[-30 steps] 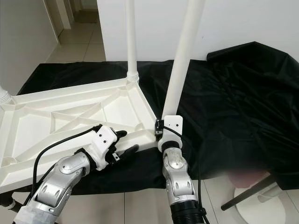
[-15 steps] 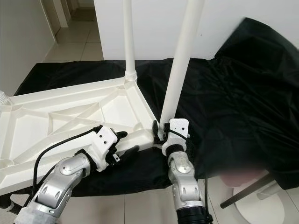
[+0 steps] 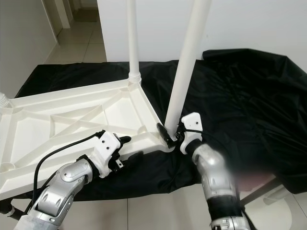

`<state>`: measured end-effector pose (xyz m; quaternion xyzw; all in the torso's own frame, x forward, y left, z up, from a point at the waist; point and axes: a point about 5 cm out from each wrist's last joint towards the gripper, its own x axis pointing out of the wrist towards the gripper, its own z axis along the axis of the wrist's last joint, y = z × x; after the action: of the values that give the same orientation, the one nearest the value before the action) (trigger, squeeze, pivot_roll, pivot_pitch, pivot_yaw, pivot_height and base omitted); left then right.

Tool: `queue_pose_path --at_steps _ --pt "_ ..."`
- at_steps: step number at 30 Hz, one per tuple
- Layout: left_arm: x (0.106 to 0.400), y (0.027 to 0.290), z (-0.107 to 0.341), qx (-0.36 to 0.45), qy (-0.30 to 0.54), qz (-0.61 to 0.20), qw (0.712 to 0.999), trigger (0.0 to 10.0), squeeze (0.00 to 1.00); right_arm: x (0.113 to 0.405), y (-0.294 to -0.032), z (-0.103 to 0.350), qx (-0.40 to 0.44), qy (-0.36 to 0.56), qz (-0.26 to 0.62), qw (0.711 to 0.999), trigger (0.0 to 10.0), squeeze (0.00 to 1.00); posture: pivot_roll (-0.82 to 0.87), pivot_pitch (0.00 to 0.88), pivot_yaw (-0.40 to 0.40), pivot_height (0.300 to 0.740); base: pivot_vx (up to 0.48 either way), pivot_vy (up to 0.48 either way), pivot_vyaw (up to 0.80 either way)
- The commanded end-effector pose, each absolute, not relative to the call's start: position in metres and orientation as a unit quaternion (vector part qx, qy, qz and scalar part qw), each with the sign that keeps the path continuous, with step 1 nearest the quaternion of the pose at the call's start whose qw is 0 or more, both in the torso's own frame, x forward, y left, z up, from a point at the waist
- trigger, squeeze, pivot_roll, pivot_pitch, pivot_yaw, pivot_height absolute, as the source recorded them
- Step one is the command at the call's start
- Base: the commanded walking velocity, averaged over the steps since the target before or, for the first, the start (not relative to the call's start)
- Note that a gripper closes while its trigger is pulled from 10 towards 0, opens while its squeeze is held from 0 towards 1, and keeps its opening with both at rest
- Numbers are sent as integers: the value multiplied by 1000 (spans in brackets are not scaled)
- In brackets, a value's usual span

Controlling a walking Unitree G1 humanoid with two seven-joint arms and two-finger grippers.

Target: Building children table

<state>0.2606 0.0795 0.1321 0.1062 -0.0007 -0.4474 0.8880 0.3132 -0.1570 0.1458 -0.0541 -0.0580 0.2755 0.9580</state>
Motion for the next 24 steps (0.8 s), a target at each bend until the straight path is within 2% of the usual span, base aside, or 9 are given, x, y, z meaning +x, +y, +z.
queue_pose_path --at_steps 1,3,4,10,16,17,19,20,24 --pt "263 78 132 111 -3 -439 892 10000 0 314 -152 143 -54 -48 303 950 10000 0 6 11 9 740 0 0 0" --pt "263 77 132 111 -3 -439 892 10000 0 316 -150 143 -57 -45 319 945 10000 0 8 11 10 740 0 0 0" --pt "264 77 133 112 -5 -438 892 10000 0 319 -147 142 -70 -38 344 936 5059 0 12 11 9 740 0 0 0" --pt "264 79 135 112 -7 -434 894 10000 0 322 -145 138 -88 -20 382 920 0 0 16 18 7 740 0 0 0" --pt "263 81 135 111 -5 -430 896 10000 0 321 -149 130 -83 -5 395 915 0 0 22 24 4 740 0 0 0" --pt "263 81 135 111 -5 -429 896 10000 0 322 -150 129 -79 -3 395 915 3725 0 23 30 5 740 0 0 0" --pt "263 81 135 111 -5 -429 896 10000 0 322 -150 128 -76 -2 395 915 3725 0 21 33 7 740 0 0 0" --pt "262 81 134 111 -4 -429 896 10000 0 321 -151 129 -66 -5 385 921 10000 0 21 33 7 740 0 0 0" --pt "262 81 134 111 -4 -429 896 10000 0 322 -152 130 -58 -7 379 924 10000 0 21 33 7 740 0 0 0"
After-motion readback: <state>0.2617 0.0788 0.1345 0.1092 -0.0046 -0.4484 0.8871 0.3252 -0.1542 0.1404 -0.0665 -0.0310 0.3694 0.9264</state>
